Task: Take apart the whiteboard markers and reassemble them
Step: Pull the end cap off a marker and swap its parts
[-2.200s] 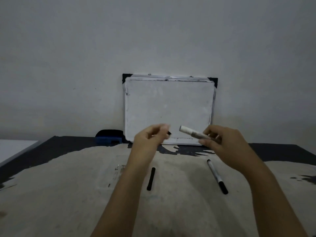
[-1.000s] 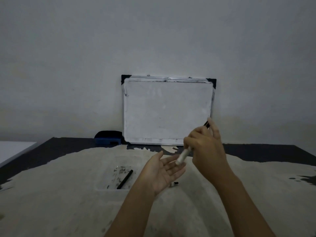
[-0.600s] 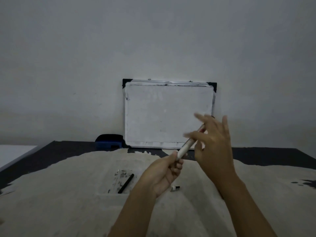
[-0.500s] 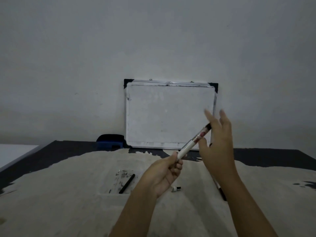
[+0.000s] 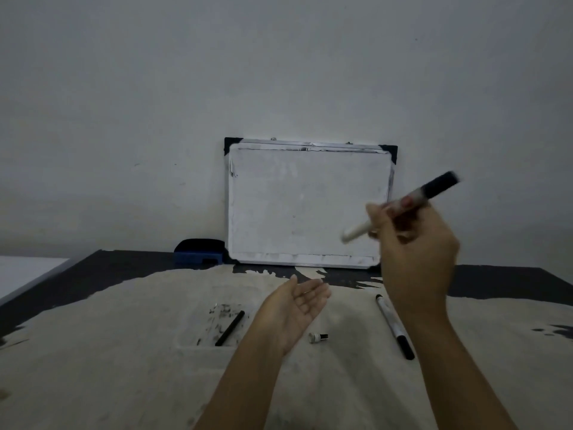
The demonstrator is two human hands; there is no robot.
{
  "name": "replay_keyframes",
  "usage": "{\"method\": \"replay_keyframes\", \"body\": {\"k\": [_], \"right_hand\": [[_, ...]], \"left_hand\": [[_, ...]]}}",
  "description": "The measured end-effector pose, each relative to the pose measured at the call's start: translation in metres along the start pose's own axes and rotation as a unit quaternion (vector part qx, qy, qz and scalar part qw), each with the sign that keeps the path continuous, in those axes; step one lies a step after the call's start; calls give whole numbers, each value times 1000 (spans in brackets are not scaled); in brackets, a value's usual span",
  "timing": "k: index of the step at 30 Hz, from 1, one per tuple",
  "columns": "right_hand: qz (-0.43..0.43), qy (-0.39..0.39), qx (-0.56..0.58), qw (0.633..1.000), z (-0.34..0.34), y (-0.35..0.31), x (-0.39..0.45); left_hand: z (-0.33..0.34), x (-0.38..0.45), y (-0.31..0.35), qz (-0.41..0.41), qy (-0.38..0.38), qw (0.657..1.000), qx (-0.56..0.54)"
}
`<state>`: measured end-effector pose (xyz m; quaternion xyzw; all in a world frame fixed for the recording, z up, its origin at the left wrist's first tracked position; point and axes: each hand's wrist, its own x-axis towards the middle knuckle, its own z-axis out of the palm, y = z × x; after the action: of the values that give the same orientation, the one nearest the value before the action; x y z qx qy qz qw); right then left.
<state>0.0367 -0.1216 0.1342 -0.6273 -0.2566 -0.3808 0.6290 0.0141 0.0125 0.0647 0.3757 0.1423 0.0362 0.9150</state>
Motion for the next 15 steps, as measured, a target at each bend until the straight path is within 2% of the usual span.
{"method": "replay_keyframes", "body": {"k": [1,2,4,5,8,9,12,15], "right_hand": [[-27,5,2,1000,0,-2,-1],[-27,-24,-17,999,1,0,-2],[25,-137,-102,985,5,12,-9],[37,-155,-120,980,6,17,-11],[-3,-66,-53,996,8,15,-8],[-8,-65,-45,997,8,17,-9],[17,-138,-92,986,11,24,-17],[-26,-89,-59,994,14,23,-16]], "left_hand": [[0,-1,1,-2,-3,1000,-12],[1,-2,1,-2,-4,1000,-19],[3,-5,-2,-9,-7,1000,-12],[3,-7,-3,-14,-11,1000,-6],[3,-6,-3,-23,-20,1000,-4],[3,-5,-2,-21,-15,1000,-11],[3,-7,-5,-24,-14,1000,-5],[2,-6,-2,-28,-22,999,6]]}}
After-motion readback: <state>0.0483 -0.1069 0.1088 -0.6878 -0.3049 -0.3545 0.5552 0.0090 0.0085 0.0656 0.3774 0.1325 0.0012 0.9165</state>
